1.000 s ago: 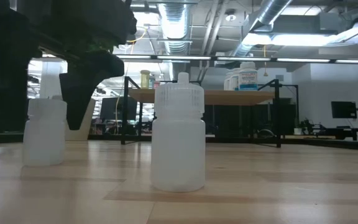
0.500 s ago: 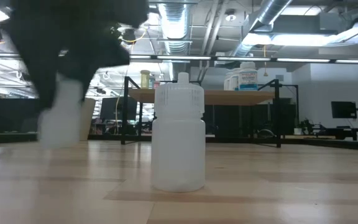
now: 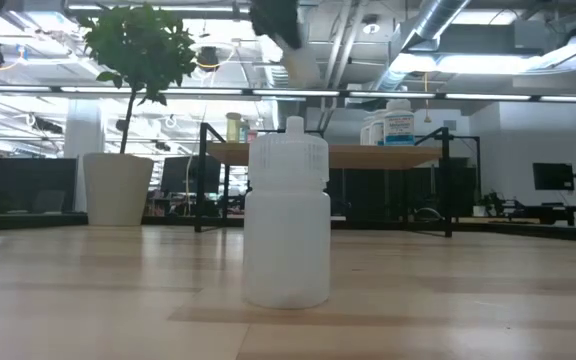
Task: Pick and place medicine bottles onto shelf by color
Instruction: Put the left transparent pill bottle on the shelf
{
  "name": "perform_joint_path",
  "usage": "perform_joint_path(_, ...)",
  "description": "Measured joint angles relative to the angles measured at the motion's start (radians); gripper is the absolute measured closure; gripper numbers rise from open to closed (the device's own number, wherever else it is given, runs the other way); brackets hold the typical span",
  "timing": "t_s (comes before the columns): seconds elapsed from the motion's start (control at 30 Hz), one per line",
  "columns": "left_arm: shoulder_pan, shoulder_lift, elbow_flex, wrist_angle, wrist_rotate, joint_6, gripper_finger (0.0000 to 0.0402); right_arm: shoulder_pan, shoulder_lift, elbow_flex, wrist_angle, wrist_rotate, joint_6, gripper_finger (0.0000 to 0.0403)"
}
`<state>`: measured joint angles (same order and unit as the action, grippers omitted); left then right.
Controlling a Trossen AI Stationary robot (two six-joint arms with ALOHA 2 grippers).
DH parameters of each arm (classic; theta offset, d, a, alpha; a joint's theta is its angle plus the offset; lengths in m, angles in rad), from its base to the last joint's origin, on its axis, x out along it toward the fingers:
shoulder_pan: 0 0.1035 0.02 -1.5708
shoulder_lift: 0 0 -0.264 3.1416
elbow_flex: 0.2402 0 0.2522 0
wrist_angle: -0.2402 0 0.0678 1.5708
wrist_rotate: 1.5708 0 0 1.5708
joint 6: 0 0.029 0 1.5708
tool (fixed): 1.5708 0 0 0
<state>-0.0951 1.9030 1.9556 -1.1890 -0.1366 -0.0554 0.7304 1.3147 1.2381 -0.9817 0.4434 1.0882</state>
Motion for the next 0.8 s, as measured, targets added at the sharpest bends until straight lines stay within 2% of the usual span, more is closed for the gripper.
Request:
perform_joint_path(0.23,0.216,0.000,0.078,0.008,-0.056,0.071,0.0295,0.000,0.000,0.000,0.000,0.000,0.000,0.0163)
perform_joint_path(0.4,0.319,0.000,0.082,-0.010,-0.056,0.103,0.0283,0.000,0.000,0.000,-0.001,0.000,-0.024,0.0163)
perform_joint_path(0.63,0.379,0.022,0.082,-0.029,-0.052,0.120,0.0294,0.000,0.000,0.000,-0.006,0.003,-0.032,0.0163)
perform_joint_path(0.8,0.385,0.043,0.083,-0.016,-0.038,0.159,0.0285,0.000,0.000,0.000,-0.006,0.003,-0.050,0.0163)
